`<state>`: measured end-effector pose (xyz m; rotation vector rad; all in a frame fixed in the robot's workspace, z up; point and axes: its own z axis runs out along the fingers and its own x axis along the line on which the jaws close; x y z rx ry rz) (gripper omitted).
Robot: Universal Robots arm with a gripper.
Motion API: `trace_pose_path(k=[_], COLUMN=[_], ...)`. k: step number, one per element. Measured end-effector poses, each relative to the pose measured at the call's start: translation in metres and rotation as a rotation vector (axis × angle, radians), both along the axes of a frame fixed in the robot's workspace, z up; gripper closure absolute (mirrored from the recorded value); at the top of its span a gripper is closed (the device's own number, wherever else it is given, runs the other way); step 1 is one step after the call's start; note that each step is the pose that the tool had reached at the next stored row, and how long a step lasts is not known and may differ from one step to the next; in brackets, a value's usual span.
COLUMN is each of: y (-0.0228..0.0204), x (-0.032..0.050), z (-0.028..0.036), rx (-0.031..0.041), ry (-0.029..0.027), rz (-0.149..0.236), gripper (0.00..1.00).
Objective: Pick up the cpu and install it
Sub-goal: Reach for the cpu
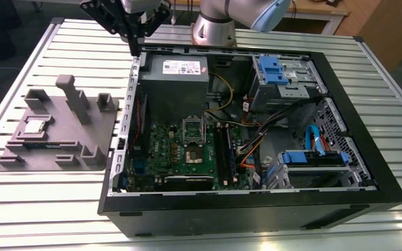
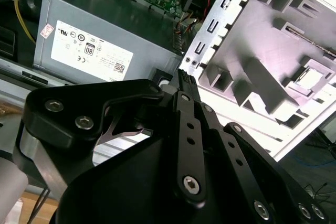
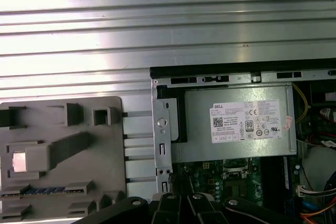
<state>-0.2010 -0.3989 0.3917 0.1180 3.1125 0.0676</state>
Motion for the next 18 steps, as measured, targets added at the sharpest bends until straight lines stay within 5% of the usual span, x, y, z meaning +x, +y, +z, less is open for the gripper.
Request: trace_pose_path(k=[18], y=[0.0000], x=[-0.0047], z=[-0.0001], rx=[0.0000], ry=[0.0000], rz=[0.000], gripper=[0.89])
